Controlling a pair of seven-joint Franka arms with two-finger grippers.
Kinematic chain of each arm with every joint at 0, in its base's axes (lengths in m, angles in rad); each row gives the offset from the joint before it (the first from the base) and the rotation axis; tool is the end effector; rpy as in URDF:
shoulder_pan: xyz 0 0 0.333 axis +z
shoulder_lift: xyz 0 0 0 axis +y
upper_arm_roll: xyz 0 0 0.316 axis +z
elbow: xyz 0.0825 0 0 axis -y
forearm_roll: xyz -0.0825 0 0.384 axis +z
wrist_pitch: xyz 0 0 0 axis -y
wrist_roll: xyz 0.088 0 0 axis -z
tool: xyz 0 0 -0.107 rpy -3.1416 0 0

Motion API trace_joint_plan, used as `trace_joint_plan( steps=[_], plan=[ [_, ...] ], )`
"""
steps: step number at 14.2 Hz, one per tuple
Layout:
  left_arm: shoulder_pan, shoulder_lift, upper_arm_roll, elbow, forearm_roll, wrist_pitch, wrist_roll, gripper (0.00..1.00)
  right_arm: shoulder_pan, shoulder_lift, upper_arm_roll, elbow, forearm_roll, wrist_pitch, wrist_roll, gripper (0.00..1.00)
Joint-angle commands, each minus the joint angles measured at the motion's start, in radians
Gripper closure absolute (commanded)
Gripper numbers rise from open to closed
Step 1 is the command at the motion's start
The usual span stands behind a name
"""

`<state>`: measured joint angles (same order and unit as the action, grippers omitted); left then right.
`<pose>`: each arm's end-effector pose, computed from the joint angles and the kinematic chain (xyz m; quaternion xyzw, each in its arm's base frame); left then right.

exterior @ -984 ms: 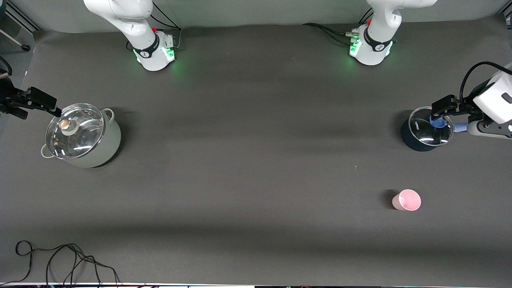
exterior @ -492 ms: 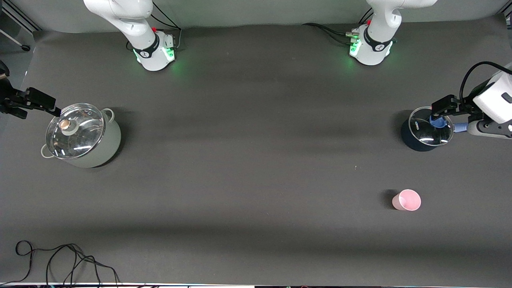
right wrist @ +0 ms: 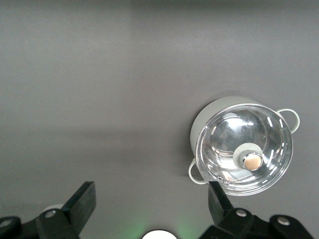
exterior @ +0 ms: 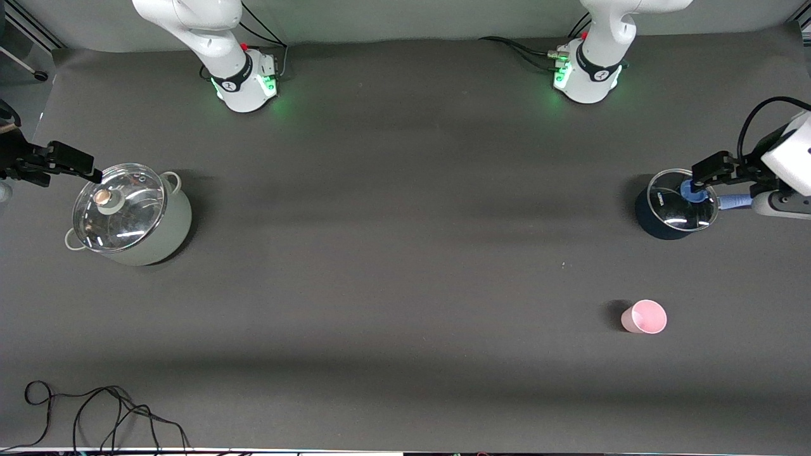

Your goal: Transfer pink cup from left to right arm

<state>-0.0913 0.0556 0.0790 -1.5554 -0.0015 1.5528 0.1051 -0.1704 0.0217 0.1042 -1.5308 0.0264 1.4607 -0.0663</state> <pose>0.5685 -0.0084 0.5991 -0.9979 0.0586 0.0290 0.0001 0.5485 -0.0340 0.6221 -0.9988 -0.0009 0.0448 0.0173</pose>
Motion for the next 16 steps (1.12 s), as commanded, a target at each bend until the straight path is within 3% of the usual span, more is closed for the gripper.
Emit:
trace_joint_plan(
  steps=[1, 4, 10, 13, 16],
  plan=[
    [0.037, 0.041, 0.002, 0.081, 0.011, -0.002, 0.101, 0.00, 0.003, 0.020, -0.001, 0.028, -0.007, -0.020, 0.010, 0.00],
    [0.099, 0.098, 0.002, 0.156, -0.011, 0.010, 0.339, 0.00, 0.000, 0.032, -0.005, 0.029, -0.010, -0.020, -0.003, 0.00],
    [0.319, 0.236, 0.001, 0.239, -0.259, 0.056, 0.870, 0.00, -0.009, 0.035, -0.008, 0.034, -0.014, -0.020, 0.000, 0.00],
    [0.393, 0.340, 0.001, 0.294, -0.399, 0.058, 1.077, 0.00, 0.000, 0.041, -0.008, 0.037, -0.016, -0.020, 0.002, 0.00],
    [0.418, 0.417, 0.001, 0.297, -0.452, 0.084, 1.292, 0.00, 0.002, 0.041, -0.008, 0.035, -0.017, -0.020, 0.003, 0.00]
  ],
)
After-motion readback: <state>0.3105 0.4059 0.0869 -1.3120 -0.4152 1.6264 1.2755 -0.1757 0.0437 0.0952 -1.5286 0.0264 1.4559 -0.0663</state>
